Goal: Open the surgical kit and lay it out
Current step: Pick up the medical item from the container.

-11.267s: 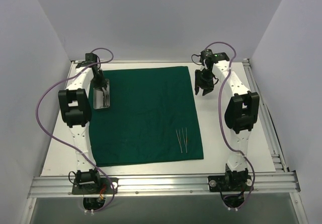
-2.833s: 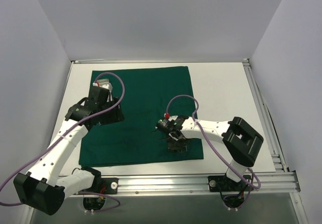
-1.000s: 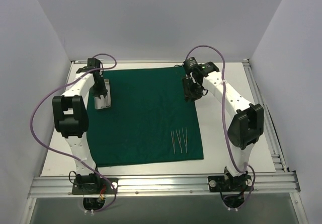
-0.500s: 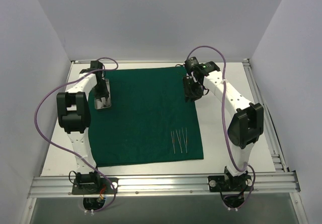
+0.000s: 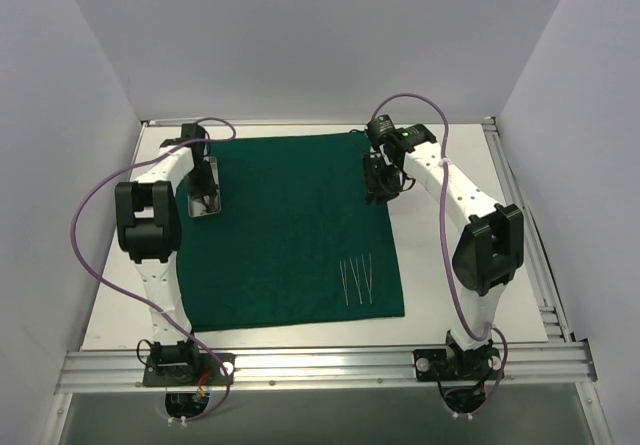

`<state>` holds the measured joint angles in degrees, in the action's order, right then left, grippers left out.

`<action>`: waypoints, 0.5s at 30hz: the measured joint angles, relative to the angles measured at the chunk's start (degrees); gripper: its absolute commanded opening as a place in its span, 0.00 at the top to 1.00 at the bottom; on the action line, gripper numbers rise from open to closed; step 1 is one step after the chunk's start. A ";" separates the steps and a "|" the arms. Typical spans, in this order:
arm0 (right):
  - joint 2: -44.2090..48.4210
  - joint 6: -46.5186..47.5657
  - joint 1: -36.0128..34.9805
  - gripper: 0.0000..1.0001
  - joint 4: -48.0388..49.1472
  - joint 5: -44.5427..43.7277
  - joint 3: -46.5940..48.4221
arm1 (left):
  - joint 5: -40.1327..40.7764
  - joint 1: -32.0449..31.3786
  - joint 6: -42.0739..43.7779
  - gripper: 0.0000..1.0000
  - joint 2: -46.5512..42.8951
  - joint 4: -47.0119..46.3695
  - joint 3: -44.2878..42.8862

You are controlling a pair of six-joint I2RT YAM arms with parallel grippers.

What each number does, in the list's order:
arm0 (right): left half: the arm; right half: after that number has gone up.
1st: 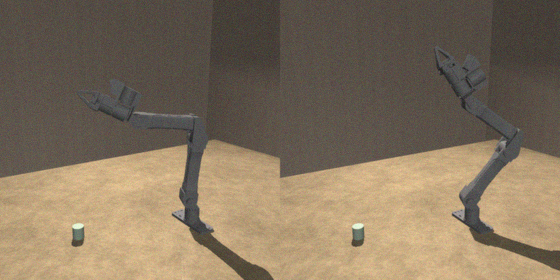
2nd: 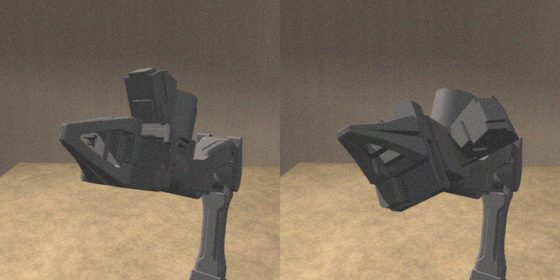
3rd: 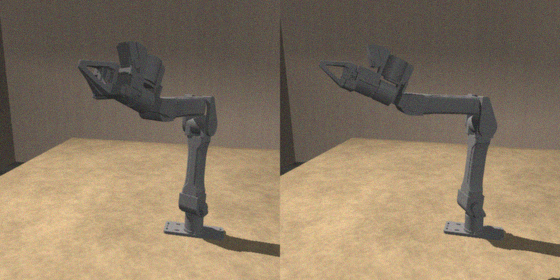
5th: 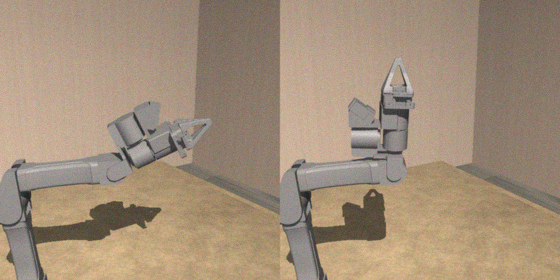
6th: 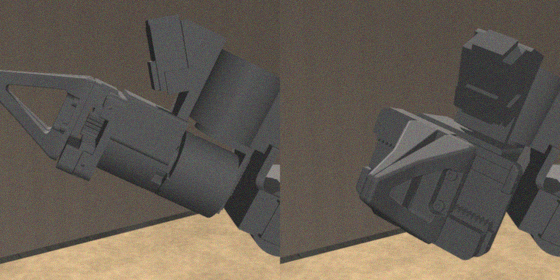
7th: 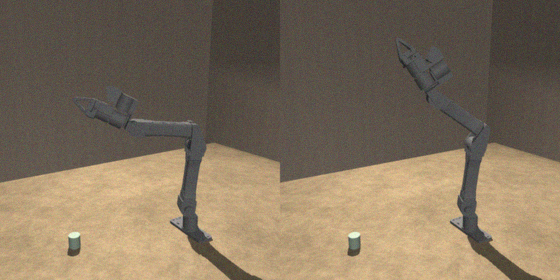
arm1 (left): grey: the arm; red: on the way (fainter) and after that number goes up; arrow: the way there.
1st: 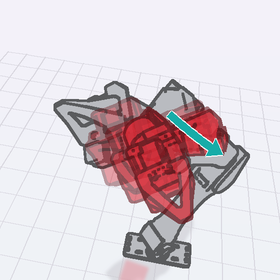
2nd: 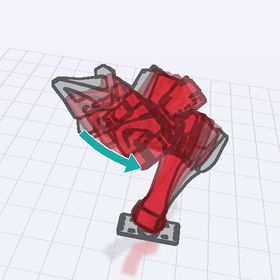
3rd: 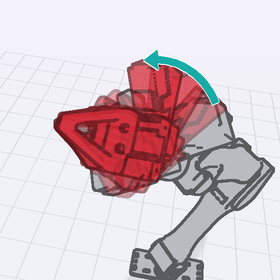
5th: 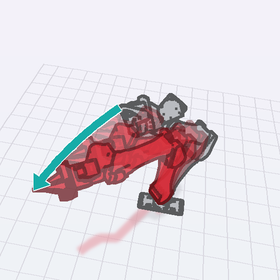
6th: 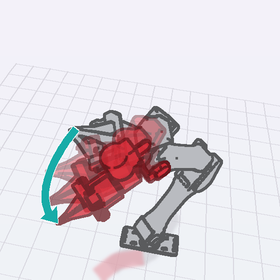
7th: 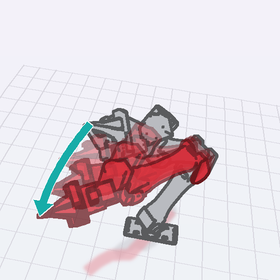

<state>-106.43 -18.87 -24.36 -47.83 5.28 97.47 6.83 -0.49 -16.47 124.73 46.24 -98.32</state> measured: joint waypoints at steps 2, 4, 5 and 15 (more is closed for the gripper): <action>0.00 -0.20 0.00 0.73 0.11 0.17 0.00 | -0.31 0.24 -0.09 0.73 0.00 0.00 0.00; 0.00 -0.37 0.00 0.73 0.15 0.26 0.00 | -0.70 0.72 -0.17 0.76 0.00 0.00 0.00; 0.00 -0.42 0.00 0.73 0.17 0.35 0.00 | -0.83 1.03 -0.28 0.76 0.00 -0.02 0.00; 0.00 -0.55 0.00 0.73 0.46 0.76 -0.61 | -1.29 2.10 -0.59 0.94 0.00 -0.11 0.02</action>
<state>-106.43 -19.42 -24.36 -47.37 6.04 96.86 5.54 1.61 -17.06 124.73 46.13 -98.30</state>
